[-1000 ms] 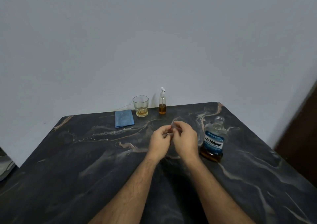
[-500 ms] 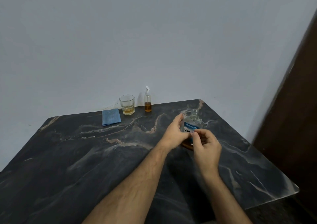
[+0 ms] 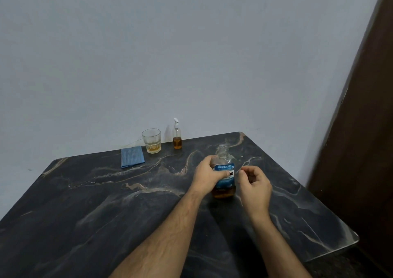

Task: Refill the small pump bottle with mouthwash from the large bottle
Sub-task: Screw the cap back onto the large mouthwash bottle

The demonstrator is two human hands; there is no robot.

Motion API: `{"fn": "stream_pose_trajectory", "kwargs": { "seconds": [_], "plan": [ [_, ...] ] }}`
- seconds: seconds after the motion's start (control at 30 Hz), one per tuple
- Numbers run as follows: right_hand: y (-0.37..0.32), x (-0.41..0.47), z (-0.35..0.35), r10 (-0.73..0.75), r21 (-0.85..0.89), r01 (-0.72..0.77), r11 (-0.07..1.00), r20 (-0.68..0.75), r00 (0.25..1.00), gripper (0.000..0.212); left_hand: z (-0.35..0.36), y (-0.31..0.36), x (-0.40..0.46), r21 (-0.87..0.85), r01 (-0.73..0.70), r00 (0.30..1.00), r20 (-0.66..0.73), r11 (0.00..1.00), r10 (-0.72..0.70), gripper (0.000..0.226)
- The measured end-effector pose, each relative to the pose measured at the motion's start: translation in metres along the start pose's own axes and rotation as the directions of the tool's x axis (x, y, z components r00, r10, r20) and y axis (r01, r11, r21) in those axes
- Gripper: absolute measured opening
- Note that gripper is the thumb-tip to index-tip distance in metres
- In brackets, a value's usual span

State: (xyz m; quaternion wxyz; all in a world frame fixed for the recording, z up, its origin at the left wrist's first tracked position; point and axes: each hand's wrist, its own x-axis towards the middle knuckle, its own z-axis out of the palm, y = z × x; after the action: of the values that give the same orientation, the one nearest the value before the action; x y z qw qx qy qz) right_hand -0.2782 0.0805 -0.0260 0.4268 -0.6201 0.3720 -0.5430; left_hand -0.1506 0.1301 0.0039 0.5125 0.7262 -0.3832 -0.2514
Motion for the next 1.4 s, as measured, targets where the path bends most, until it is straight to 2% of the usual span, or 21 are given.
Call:
{"fn": "stream_pose_trajectory", "kwargs": {
  "seconds": [0.13,0.3,0.37,0.53,0.7,0.8,0.9,1.1,1.27,1.4],
  "plan": [
    [-0.001,0.007,0.007,0.010,-0.002,-0.010,1.000,0.002,1.000,0.014,-0.022,0.000,-0.005,-0.065,-0.022,0.997,-0.073,0.998,0.017,0.058],
    [0.008,0.016,0.030,0.077,-0.157,-0.050,0.986,0.177,0.981,0.010,-0.061,-0.006,-0.012,-0.045,-0.016,0.991,-0.136,0.999,0.009,0.064],
    [0.015,0.019,0.042,0.103,-0.253,-0.040,0.967,0.240,0.965,0.017,-0.074,-0.009,-0.015,-0.046,-0.001,0.989,-0.150,0.999,-0.006,0.065],
    [0.026,0.028,0.071,0.151,-0.491,0.050,0.870,0.361,0.920,0.033,-0.094,-0.021,-0.018,-0.033,0.056,0.980,-0.190,0.998,-0.061,0.065],
    [0.033,0.037,0.093,0.199,-0.633,0.141,0.761,0.434,0.879,0.048,-0.096,-0.029,-0.017,-0.047,0.065,0.978,-0.196,0.997,-0.073,0.061],
    [0.030,0.040,0.101,0.210,-0.694,0.175,0.698,0.432,0.877,0.046,-0.093,-0.031,-0.017,-0.059,0.069,0.979,-0.189,0.996,-0.079,0.060],
    [0.030,0.043,0.108,0.229,-0.731,0.170,0.661,0.412,0.882,0.032,-0.092,-0.033,-0.014,-0.055,0.079,0.980,-0.178,0.995,-0.088,0.064],
    [0.030,0.042,0.110,0.210,-0.711,0.130,0.691,0.369,0.905,0.020,-0.092,-0.034,-0.012,-0.019,0.085,0.985,-0.152,0.996,-0.087,0.065],
    [0.009,0.038,0.105,0.105,-0.480,0.087,0.873,0.360,0.927,0.018,-0.090,-0.032,-0.015,-0.013,0.071,0.987,-0.145,0.997,-0.072,0.065],
    [-0.026,0.042,0.094,-0.004,-0.361,0.157,0.919,0.391,0.921,0.031,-0.087,-0.027,-0.020,-0.011,0.069,0.987,-0.144,0.998,-0.070,0.066]
  ]
}}
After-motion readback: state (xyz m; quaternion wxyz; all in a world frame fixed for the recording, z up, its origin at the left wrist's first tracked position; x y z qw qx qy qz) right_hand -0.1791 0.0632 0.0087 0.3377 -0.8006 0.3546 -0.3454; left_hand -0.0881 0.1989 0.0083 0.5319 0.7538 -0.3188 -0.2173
